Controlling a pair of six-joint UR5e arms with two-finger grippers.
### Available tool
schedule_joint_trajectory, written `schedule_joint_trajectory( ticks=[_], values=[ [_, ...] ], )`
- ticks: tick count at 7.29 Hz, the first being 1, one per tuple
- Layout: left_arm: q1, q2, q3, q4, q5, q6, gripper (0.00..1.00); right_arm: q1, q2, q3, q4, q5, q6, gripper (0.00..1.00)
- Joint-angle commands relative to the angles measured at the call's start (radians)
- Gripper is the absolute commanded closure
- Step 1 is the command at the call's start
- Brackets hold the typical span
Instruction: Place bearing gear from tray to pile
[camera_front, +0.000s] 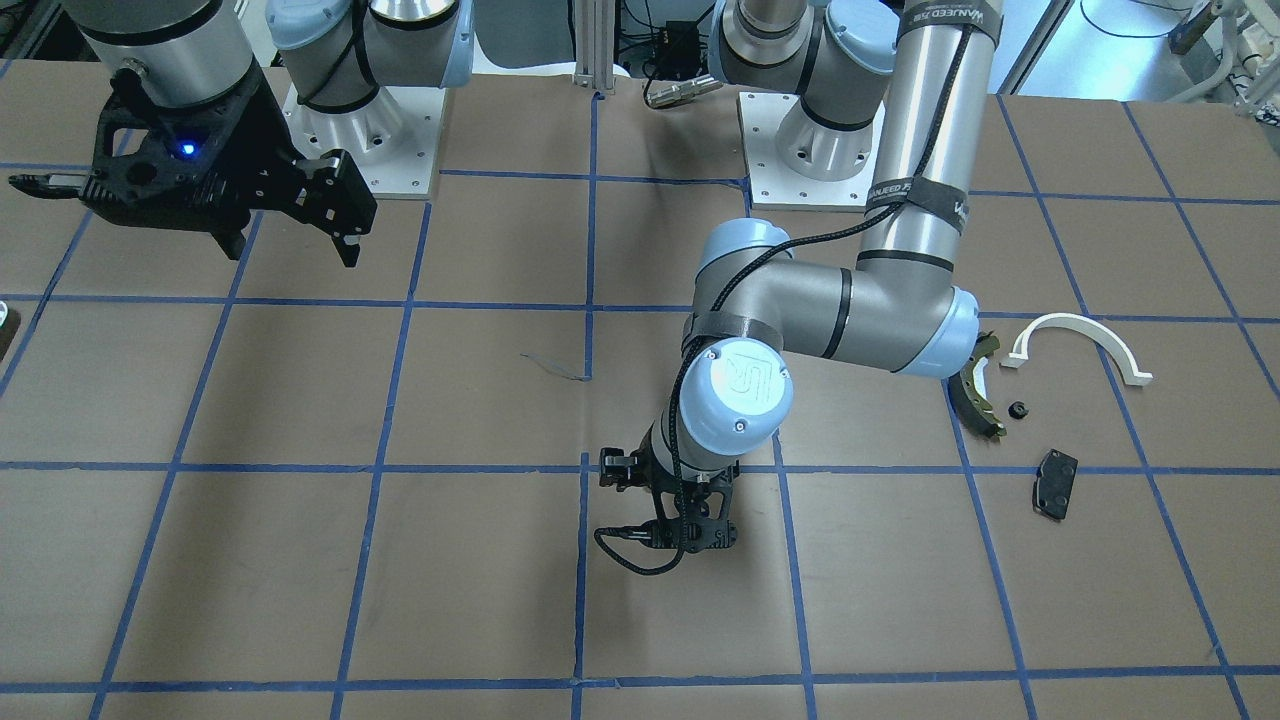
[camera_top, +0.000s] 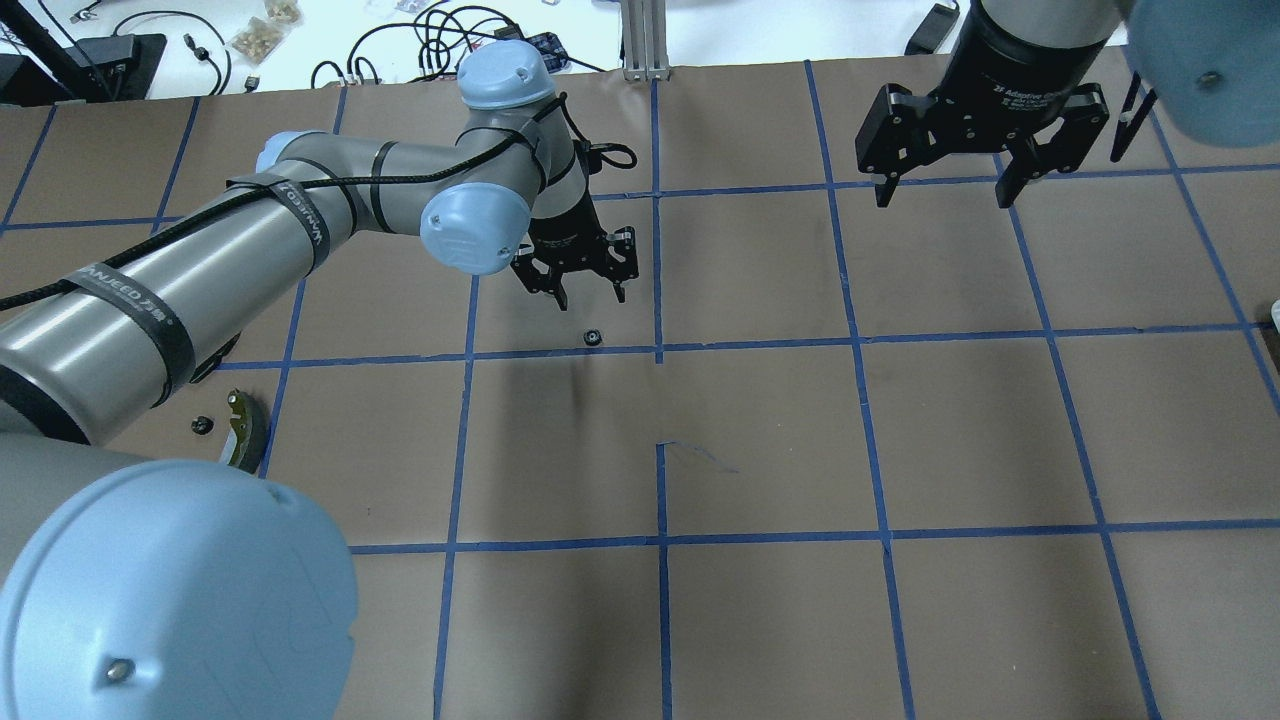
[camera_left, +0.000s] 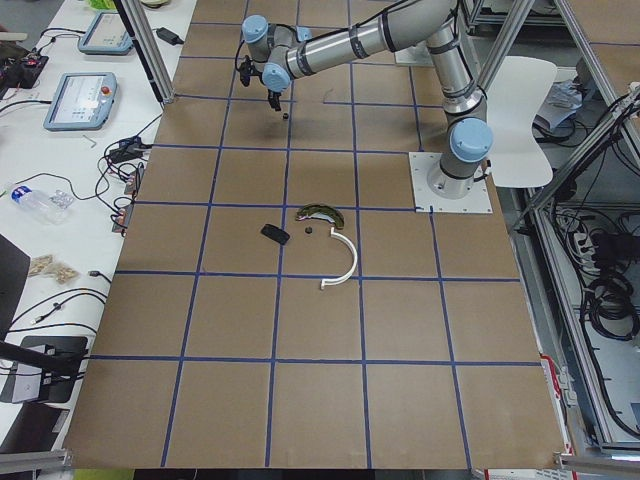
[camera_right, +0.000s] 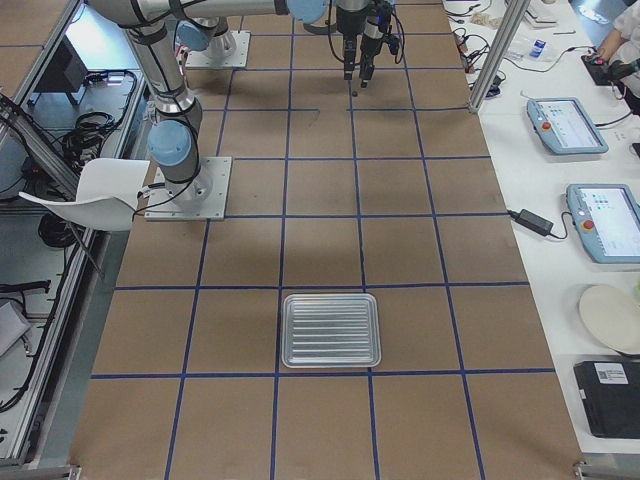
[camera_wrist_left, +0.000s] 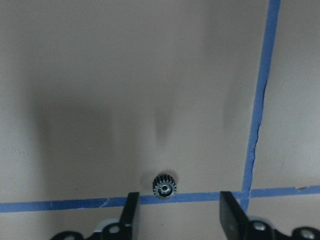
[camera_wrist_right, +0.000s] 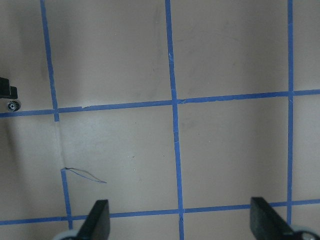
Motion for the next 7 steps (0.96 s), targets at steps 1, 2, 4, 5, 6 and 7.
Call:
schedule_joint_trajectory(
  ticks=[1,2,4,5,6,7],
  values=[
    [-0.003,-0.016,-0.030,0.002,0.033,0.022,0.04,0.001,0.003,0.000,-0.004,-0.009,0.000,0.00],
    [-0.003,-0.023,-0.049,0.020,0.082,0.048,0.04,0.001,0.005,0.006,-0.007,-0.006,0.002,0.00],
    [-0.003,-0.034,-0.055,0.055,0.073,0.030,0.11,0.001,0.006,0.005,-0.008,-0.009,0.006,0.00],
    [-0.005,-0.039,-0.053,0.057,0.069,0.029,0.13,0.001,0.005,0.005,-0.004,-0.009,0.009,0.00],
    [-0.005,-0.042,-0.053,0.057,0.067,0.026,0.16,0.001,0.008,0.005,-0.007,-0.008,0.002,0.00],
    [-0.008,-0.042,-0.053,0.057,0.066,0.025,0.19,0.001,0.006,0.006,-0.004,-0.003,0.008,0.00]
  ],
)
